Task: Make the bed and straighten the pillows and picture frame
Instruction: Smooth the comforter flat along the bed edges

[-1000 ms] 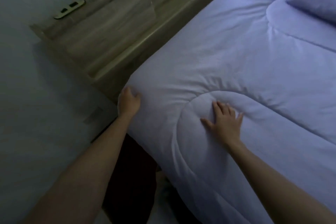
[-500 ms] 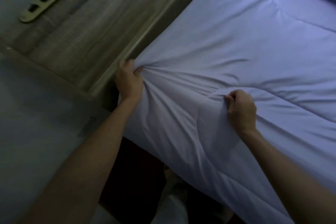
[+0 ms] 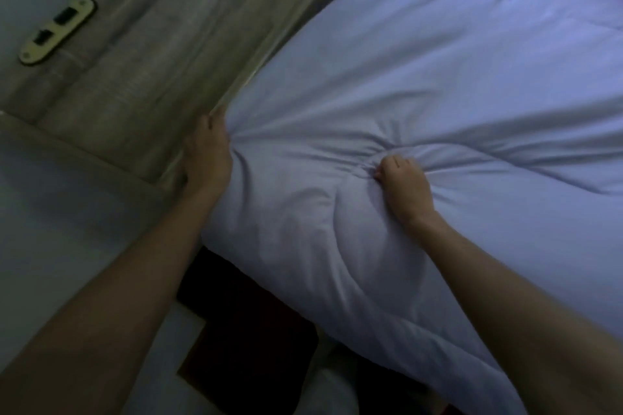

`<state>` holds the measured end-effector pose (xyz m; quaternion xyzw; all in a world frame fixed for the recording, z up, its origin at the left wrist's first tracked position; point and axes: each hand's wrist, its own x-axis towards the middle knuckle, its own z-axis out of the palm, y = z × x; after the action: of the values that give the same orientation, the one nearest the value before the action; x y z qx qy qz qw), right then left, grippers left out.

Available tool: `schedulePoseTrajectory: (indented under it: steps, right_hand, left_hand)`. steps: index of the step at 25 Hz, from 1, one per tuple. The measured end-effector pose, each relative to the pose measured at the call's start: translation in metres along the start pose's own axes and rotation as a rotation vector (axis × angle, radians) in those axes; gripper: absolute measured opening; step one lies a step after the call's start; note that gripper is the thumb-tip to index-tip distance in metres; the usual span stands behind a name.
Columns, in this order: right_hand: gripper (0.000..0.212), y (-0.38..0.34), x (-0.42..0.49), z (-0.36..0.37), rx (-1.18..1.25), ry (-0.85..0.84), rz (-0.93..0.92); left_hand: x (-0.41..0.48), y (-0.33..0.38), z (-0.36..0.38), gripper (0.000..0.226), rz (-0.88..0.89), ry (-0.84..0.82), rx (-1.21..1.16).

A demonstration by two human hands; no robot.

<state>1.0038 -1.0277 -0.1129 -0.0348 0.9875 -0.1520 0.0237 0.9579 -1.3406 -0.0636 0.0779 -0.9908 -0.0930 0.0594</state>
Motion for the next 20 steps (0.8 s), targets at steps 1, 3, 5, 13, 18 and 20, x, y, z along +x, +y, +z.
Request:
schedulePoseTrajectory:
  steps: [1, 3, 5, 13, 18, 20]
  right_hand:
    - [0.016, 0.005, -0.002, 0.004, 0.006, 0.01, 0.014]
    - [0.014, 0.007, -0.007, 0.007, 0.049, 0.081, 0.025]
    - [0.014, 0.008, -0.015, 0.011, 0.03, 0.194, 0.003]
    - [0.07, 0.032, 0.046, 0.015, -0.013, 0.112, 0.567]
    - [0.059, -0.09, -0.008, 0.068, -0.149, -0.113, -0.182]
    - [0.061, -0.1, -0.048, 0.063, -0.047, -0.256, -0.437]
  left_hand:
    - [-0.011, 0.004, 0.015, 0.056, 0.011, -0.055, 0.037]
    - [-0.027, 0.018, 0.048, 0.057, 0.02, -0.109, -0.003]
    - [-0.036, 0.033, 0.073, 0.054, -0.059, -0.212, -0.182]
    - [-0.05, -0.008, 0.099, 0.053, -0.376, -0.28, -0.812]
    - [-0.082, -0.023, 0.092, 0.045, -0.373, -0.217, -0.729]
    - [-0.082, -0.027, 0.091, 0.046, -0.396, -0.264, -0.667]
